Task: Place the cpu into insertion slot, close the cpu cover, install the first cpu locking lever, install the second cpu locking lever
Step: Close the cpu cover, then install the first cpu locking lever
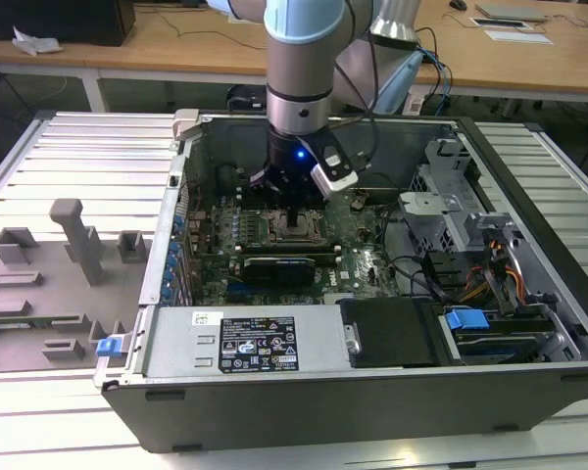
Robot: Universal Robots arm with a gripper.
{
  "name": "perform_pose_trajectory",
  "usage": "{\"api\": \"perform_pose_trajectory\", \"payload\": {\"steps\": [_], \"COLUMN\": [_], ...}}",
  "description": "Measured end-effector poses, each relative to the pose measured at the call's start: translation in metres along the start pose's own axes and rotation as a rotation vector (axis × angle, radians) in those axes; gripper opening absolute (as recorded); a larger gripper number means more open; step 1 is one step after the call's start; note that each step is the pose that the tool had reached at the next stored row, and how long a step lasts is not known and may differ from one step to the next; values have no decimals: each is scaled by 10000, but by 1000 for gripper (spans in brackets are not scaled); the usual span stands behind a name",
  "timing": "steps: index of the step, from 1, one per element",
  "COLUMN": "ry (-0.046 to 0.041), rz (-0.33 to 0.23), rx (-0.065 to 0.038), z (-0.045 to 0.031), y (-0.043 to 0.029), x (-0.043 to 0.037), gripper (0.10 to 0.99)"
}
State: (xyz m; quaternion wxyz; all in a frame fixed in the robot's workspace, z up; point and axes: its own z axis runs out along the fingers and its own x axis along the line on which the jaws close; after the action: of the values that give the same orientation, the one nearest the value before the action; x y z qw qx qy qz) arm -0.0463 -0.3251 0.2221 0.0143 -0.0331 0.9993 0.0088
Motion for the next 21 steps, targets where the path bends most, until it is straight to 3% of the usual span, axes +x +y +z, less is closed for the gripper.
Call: {"api": "perform_pose_trajectory", "payload": {"steps": [8,21], "ry": [1,0], "rz": [0,-1], "rx": [2,9], "z": [-263,-273], "y": [4,5], "x": [-7,-8], "gripper": [106,106]}}
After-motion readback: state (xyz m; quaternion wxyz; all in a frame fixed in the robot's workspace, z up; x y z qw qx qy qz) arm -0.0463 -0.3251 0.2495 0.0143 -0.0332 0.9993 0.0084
